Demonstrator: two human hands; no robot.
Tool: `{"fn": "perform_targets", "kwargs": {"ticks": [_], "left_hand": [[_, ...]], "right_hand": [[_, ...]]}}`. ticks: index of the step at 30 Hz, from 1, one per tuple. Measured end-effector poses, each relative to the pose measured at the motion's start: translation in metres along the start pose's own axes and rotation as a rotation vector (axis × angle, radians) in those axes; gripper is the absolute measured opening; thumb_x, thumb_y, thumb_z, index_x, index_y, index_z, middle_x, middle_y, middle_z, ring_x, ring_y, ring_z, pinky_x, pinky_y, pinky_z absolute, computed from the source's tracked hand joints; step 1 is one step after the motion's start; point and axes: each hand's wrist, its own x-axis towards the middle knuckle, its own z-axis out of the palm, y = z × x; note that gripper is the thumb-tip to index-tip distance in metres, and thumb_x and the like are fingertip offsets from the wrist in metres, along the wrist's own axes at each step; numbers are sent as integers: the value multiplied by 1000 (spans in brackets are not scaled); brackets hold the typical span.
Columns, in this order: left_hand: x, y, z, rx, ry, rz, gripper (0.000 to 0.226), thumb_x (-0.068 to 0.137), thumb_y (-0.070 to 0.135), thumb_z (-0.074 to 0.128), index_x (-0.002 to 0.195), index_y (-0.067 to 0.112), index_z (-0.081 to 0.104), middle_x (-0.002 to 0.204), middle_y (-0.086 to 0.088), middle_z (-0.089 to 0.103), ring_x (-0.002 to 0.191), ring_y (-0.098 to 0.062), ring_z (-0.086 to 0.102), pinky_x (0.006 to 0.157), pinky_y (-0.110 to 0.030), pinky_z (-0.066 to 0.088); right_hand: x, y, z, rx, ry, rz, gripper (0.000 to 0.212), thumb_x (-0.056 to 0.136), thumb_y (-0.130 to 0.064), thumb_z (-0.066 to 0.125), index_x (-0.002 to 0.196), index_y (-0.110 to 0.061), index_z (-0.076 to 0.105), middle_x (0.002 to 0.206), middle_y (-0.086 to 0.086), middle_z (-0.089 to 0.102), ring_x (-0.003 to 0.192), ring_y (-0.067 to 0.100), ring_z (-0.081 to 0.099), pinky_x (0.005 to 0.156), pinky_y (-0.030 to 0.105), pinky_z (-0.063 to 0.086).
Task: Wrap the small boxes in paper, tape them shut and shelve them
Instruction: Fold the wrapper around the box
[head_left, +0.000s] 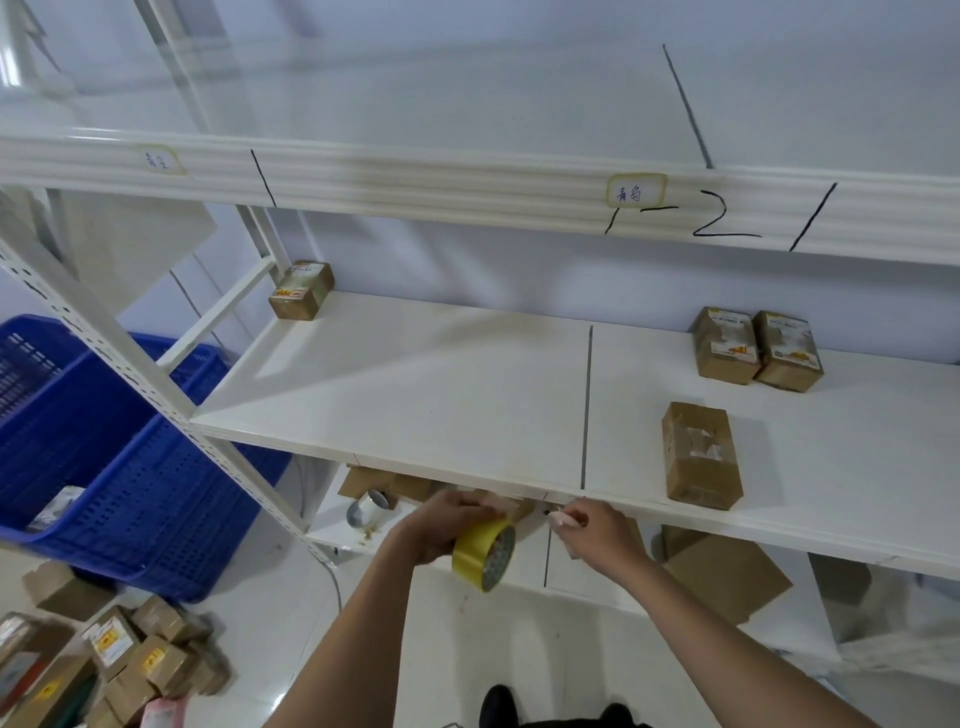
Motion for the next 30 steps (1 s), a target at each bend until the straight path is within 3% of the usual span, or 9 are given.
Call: {"fn": "perform_targets", "kwargs": {"ticks": [3, 7, 10, 15, 19, 24, 26, 30], "left_hand": [[3, 39, 3, -4, -3, 85, 17, 91, 24, 72, 99, 10, 78, 104, -9, 71, 97, -26, 68, 81, -36, 59], [10, 77, 17, 40, -9, 148, 17, 91, 28, 72, 97, 14, 79, 107, -11, 72, 98, -29, 69, 81, -40, 61], [16, 103, 39, 55, 13, 199, 18, 94, 25, 69, 101, 11, 78, 101, -5, 71, 90, -22, 68, 69, -29, 58], [36, 140, 81, 44, 34, 263, 14, 92, 25, 70, 93, 13, 79, 100, -6, 71, 89, -23, 66, 74, -34, 56], [55, 167, 115, 53, 42, 328, 14, 91, 25, 72, 92, 13, 79, 101, -6, 72, 91, -24, 67, 73, -34, 57], [78, 195, 159, 36, 55, 362, 13, 88, 27, 74, 86, 16, 80, 105, -8, 73, 97, -31, 68, 79, -42, 59], [83, 204, 177, 15, 54, 375, 13, 89, 25, 74, 85, 15, 79, 103, -9, 73, 93, -29, 68, 77, -41, 59], [92, 218, 208, -4, 73, 384, 11, 90, 24, 72, 87, 16, 79, 104, -8, 73, 92, -29, 68, 79, -43, 59]], "right_hand": [[0, -2, -30, 85, 84, -8, 17, 93, -35, 65, 83, -22, 71, 79, -5, 70, 78, 15, 66, 65, 26, 50], [1, 1, -66, 183, 167, -33, 12, 94, -32, 67, 96, -22, 73, 94, -10, 71, 88, 8, 64, 76, 29, 52], [2, 4, -91, 212, 190, -28, 13, 95, -34, 66, 88, -25, 71, 86, -8, 70, 82, 9, 64, 66, 24, 47], [3, 21, -133, 255, 269, -8, 30, 95, -38, 64, 71, -20, 62, 69, -7, 61, 66, 11, 58, 59, 21, 42], [4, 47, -173, 247, 347, 55, 22, 94, -36, 66, 82, -18, 70, 81, -1, 71, 76, 14, 66, 60, 23, 45], [15, 95, -204, 215, 399, 166, 30, 95, -28, 64, 81, -1, 67, 80, 15, 69, 77, 29, 69, 64, 29, 47], [20, 113, -210, 174, 396, 206, 32, 95, -30, 64, 78, -3, 66, 77, 13, 68, 75, 27, 66, 61, 28, 42], [27, 140, -219, 203, 400, 275, 16, 92, -27, 71, 86, -12, 70, 86, 5, 70, 87, 24, 68, 77, 33, 53]]}}
